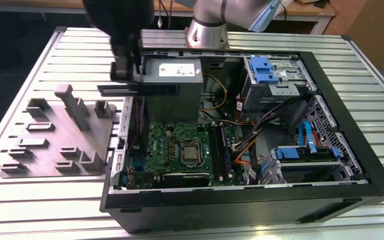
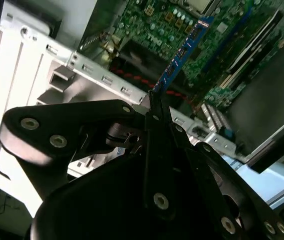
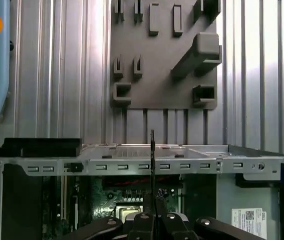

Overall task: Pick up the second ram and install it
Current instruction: 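Pick up the second ram and move it above second insertion slot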

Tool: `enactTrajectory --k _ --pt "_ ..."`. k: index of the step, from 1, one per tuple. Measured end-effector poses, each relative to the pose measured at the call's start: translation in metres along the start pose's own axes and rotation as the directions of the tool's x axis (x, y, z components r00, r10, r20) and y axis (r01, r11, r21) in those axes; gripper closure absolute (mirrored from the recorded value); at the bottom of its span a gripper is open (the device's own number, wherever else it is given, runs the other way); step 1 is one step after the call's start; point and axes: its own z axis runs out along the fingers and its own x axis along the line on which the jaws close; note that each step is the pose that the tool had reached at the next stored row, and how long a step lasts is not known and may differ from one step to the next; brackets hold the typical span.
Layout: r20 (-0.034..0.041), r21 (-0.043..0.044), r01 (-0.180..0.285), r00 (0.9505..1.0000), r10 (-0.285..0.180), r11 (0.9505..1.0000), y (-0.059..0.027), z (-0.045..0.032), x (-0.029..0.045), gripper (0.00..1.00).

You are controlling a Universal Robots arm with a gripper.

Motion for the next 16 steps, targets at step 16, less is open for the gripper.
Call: enactTrajectory --k 16 --pt "0.0001 -0.0003 0.000 1.0000 0.000 1.0000 -0.0730 -0.0019 -0.0004 0.88"
